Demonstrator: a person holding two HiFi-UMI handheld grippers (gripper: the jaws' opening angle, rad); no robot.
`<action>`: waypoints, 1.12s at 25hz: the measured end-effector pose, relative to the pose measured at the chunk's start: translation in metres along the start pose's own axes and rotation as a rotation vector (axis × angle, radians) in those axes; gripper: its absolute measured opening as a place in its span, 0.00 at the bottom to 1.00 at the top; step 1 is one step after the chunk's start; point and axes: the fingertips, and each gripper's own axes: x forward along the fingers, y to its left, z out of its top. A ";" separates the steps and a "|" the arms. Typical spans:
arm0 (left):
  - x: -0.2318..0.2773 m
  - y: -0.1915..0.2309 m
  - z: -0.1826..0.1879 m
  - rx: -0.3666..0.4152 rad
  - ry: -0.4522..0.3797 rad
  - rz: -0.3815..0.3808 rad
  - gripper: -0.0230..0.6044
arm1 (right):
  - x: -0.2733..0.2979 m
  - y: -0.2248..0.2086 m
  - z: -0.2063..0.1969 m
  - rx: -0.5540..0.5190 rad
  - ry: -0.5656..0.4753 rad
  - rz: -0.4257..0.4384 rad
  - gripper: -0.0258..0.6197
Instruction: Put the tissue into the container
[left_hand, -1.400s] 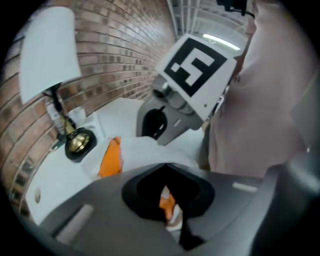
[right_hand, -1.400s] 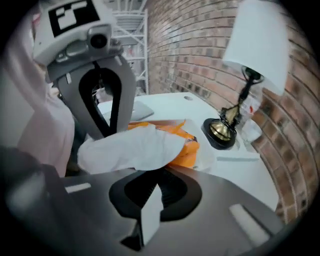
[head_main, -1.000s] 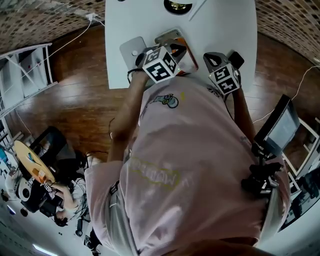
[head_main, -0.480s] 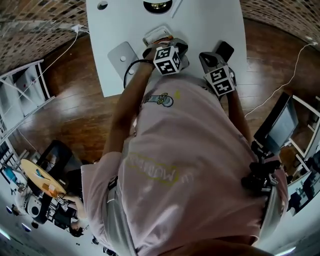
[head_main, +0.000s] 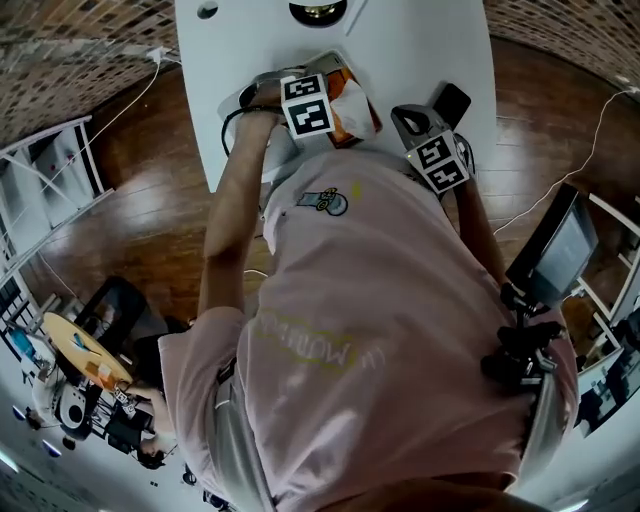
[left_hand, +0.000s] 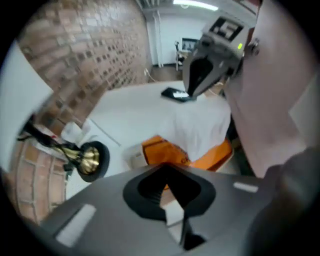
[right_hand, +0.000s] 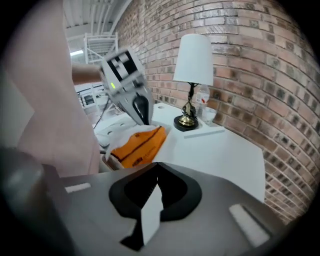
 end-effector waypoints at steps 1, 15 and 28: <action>0.013 0.000 -0.009 0.005 0.027 -0.036 0.05 | 0.004 0.011 0.009 -0.024 -0.023 0.047 0.04; 0.024 -0.011 -0.006 0.053 0.152 -0.314 0.27 | 0.047 0.072 0.011 -0.163 0.081 0.422 0.36; 0.002 0.002 -0.044 -0.062 0.248 -0.248 0.19 | 0.051 0.057 0.031 -0.129 -0.068 0.360 0.40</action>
